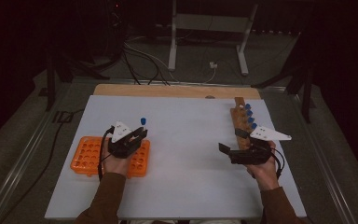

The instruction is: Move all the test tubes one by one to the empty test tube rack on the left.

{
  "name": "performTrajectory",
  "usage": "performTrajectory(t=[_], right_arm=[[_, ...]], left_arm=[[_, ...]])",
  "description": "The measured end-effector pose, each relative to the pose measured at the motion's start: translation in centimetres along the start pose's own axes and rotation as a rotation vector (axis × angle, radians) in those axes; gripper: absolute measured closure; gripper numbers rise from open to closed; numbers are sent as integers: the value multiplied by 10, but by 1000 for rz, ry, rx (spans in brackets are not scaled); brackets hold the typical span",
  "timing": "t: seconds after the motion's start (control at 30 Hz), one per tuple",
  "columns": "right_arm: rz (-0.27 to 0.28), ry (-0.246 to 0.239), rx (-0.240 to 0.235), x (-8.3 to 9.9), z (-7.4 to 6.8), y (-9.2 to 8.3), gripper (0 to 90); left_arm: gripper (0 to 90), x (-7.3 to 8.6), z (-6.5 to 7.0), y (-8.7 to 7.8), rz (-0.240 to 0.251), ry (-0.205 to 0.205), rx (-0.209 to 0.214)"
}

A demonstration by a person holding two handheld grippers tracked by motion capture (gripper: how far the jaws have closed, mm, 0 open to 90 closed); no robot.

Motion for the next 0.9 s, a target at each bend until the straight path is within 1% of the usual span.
performTrajectory(t=[0.1,0.27,0.33,0.37,0.4,0.5,0.6,0.63,0.7,0.77,0.8,0.83,0.87,0.9], right_arm=[[2,0,2,0,0,-1,87],[4,0,5,1,1,-3,89],[4,-1,5,1,1,-3,89],[3,-2,6,1,1,-4,90],[4,-2,6,1,1,-4,90],[5,-5,5,1,0,-4,91],[5,-7,3,1,0,-4,92],[5,-8,3,1,0,-4,92],[5,-8,3,1,0,-4,93],[6,-8,2,1,0,-4,93],[4,-8,2,1,0,-3,93],[4,-7,1,1,-1,-3,94],[3,-10,1,1,-1,-3,94],[3,-11,1,1,-1,-3,94]], left_arm=[[781,4,-3,4,-17,8,-17],[781,7,-4,4,-43,4,-22],[781,8,-4,4,-66,4,-23],[780,9,-4,4,-90,2,-22],[780,9,-4,4,-90,2,-22],[780,13,-4,5,-153,-6,-32],[777,20,-6,7,-200,-13,-39],[777,20,-6,7,-200,-13,-39],[777,22,-8,6,-204,-28,-37],[777,23,-9,5,-213,-35,-35],[776,24,-9,5,-222,-28,-38],[775,27,-7,7,-248,-6,-51],[775,27,-6,8,-250,3,-58],[775,27,-6,8,-250,3,-58]])
Point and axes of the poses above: each handheld gripper's, and its own axes: y roughly forward along the jaws, x roughly out of its underside, z roughly to its right, the point moved 5 cm from there along y, roughly forward along the jaws, and after that the axes turned 12 degrees about -y, right-handed, at the moved point
